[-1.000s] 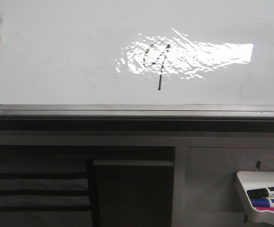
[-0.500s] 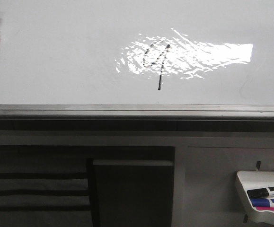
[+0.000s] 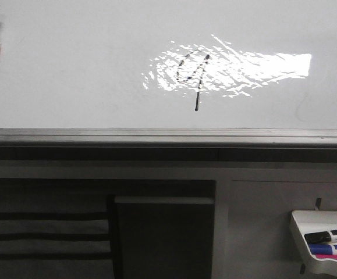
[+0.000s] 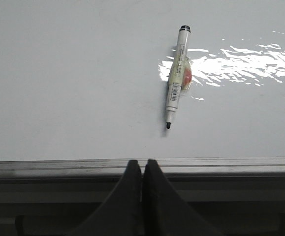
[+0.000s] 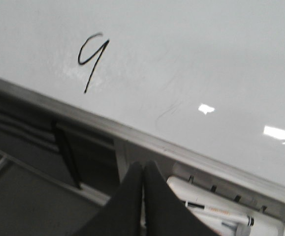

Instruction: Write number 9 on whiteboard

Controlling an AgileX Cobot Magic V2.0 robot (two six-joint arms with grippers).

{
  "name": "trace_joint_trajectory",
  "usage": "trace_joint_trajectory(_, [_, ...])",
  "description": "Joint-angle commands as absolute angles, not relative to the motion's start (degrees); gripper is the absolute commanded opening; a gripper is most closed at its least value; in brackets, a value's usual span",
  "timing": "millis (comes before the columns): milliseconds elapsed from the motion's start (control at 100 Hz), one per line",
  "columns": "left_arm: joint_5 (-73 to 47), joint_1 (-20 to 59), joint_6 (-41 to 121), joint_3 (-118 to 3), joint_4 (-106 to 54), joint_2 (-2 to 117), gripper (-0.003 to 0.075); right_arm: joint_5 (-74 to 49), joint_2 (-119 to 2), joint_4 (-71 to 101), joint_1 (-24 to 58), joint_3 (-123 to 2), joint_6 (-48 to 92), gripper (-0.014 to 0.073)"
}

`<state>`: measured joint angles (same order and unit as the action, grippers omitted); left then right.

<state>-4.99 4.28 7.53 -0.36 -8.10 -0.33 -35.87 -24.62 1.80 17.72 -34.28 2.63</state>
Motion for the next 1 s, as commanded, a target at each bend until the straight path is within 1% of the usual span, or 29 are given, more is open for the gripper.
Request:
trace_joint_trajectory(0, [-0.8, 4.1, 7.4, 1.3, -8.7, -1.8, -0.0020, -22.5, -20.3, 1.1, 14.2, -29.4, 3.0, -0.0072])
trace_joint_trajectory(140, [-0.8, 4.1, 7.4, 1.3, -8.7, -1.8, -0.0020, -10.4, -12.0, 1.4, 8.6, -17.3, 3.0, -0.0072])
trace_joint_trajectory(290, [-0.8, 4.1, 7.4, 1.3, -8.7, -1.8, -0.0020, -3.1, -3.3, 2.7, 4.4, -5.7, 3.0, -0.0072])
trace_joint_trajectory(440, [-0.8, 4.1, 7.4, 1.3, -8.7, -1.8, -0.0020, 3.3, 1.8, 3.2, 3.0, 2.2, 3.0, -0.0072])
trace_joint_trajectory(460, [-0.8, 4.1, 7.4, 1.3, -8.7, -1.8, -0.0020, 4.1, 1.7, 3.2, 3.0, 2.5, 3.0, -0.0072])
trace_joint_trajectory(510, [-0.9, 4.1, 7.4, 1.3, -8.7, -1.8, -0.0020, 0.0, 1.6, 3.2, 3.0, 1.8, 3.0, -0.0072])
trace_joint_trajectory(690, [-0.9, 4.1, 7.4, 1.3, -8.7, -1.7, -0.0020, 2.5, 1.6, 3.6, 3.0, 2.2, 3.0, -0.0072])
trace_joint_trajectory(990, [-0.9, 4.1, 7.4, 1.3, -8.7, -1.7, -0.0020, 2.3, 1.6, 3.6, 3.0, 2.2, 3.0, -0.0072])
